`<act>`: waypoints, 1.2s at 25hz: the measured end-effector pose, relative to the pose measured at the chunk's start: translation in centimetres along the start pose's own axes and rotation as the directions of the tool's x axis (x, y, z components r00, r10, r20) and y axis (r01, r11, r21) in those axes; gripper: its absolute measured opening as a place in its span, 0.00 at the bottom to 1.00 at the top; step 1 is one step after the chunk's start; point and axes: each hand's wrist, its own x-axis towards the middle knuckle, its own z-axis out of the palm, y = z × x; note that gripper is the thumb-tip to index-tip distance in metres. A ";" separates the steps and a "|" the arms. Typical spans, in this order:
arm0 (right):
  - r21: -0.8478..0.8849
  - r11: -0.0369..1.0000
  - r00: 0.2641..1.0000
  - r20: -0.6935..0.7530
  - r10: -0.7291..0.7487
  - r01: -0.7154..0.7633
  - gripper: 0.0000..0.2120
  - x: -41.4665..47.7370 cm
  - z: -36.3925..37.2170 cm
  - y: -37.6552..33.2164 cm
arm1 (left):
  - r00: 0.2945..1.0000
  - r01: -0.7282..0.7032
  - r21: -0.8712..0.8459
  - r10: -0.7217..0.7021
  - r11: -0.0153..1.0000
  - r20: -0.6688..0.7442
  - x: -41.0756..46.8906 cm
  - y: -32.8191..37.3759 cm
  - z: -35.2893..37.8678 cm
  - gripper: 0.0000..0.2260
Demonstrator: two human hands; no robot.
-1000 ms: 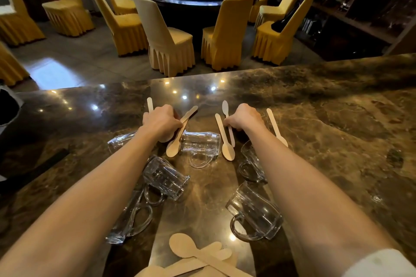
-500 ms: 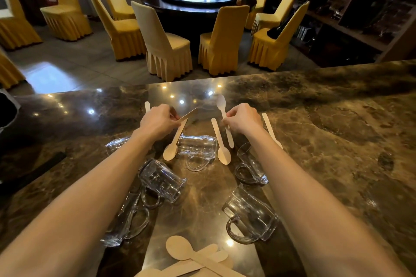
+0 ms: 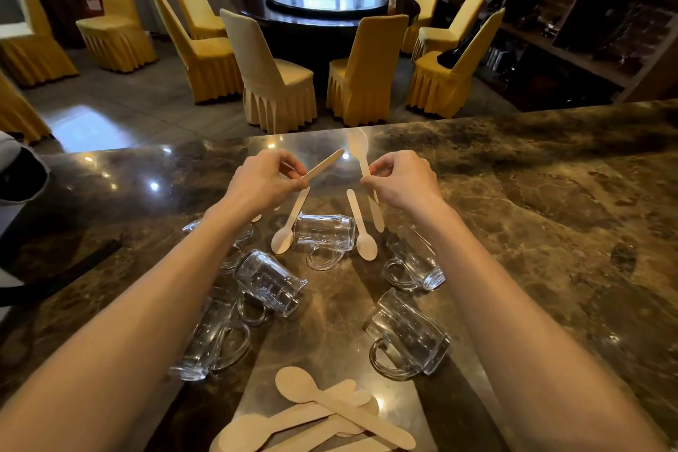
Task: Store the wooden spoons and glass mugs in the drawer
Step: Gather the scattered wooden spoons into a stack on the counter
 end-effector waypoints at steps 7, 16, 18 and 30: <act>0.010 0.996 0.996 -0.004 -0.089 0.089 0.08 -3.8 -1.2 -0.7 | 0.998 -0.057 0.021 0.057 0.998 0.007 -3.7 0.9 -0.9 0.07; 0.059 0.986 0.987 -0.008 -0.159 0.159 0.06 -9.0 -2.3 -1.0 | 0.997 -0.071 -0.010 0.071 0.997 -0.001 -9.2 0.9 -1.9 0.05; 0.078 0.982 0.985 -0.001 -0.172 0.172 0.06 -10.4 -2.3 -0.9 | 0.998 -0.052 -0.028 0.052 0.998 0.020 -10.4 0.8 -2.0 0.05; 0.072 0.981 0.966 0.175 -0.188 0.178 0.05 -17.6 -0.2 1.2 | 0.971 0.052 -0.098 -0.028 0.994 0.236 -17.9 -1.7 -0.3 0.04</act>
